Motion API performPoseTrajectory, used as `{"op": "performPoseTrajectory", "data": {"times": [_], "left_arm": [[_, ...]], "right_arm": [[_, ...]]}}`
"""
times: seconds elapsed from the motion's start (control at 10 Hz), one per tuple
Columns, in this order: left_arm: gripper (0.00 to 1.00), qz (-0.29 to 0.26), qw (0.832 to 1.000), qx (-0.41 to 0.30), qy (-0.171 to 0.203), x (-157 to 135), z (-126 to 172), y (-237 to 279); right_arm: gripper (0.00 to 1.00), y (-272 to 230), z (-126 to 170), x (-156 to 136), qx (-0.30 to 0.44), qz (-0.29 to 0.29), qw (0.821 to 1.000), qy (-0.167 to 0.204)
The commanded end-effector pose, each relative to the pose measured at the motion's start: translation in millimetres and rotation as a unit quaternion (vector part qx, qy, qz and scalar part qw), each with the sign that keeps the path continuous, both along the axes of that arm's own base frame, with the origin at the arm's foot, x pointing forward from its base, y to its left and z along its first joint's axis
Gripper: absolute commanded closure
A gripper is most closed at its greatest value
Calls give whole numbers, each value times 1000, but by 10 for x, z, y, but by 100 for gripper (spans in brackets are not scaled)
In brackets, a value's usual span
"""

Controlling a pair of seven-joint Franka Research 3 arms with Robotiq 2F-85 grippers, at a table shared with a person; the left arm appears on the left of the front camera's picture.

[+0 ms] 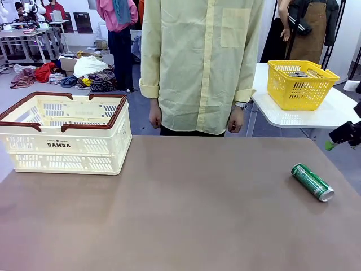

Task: Place the drinks into the Shopping basket.
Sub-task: Pick up one drink and place it into the Shopping basket.

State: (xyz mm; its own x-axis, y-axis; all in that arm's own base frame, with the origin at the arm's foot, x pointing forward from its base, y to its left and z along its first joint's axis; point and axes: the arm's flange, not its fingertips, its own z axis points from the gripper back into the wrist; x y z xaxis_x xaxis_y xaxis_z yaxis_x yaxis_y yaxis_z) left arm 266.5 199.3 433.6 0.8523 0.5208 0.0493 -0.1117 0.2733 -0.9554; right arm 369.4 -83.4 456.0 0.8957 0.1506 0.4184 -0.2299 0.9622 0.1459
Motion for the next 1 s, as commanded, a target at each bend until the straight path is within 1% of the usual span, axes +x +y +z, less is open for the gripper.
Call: {"op": "performPoseTrajectory", "data": {"times": [0.0,0.1,0.2,0.3,0.4,0.5,0.6,0.7,0.9], "left_arm": [[0,-9,1000,5,-7,-38,-3,25],[0,-9,1000,5,-7,-38,-3,25],[0,-9,1000,5,-7,-38,-3,25],[0,-9,1000,5,-7,-38,-3,25],[0,-9,1000,5,-7,-38,-3,25],[0,-9,1000,5,-7,-38,-3,25],[0,-9,1000,5,-7,-38,-3,25],[0,-9,1000,5,-7,-38,-3,25],[0,-9,1000,5,-7,-38,-3,25]], "right_arm": [[0,-197,-14,-121,46,-26,998,28],[0,0,0,0,0,0,1000,0],[0,170,-123,255,-44,43,997,42],[0,171,-243,461,-36,53,996,68],[0,179,-324,576,-34,57,995,76],[0,206,-464,676,-46,64,992,96],[0,216,-617,788,-72,57,991,99],[0,224,-785,889,-89,84,987,107],[0,252,-1117,1093,-111,92,980,137]]}}
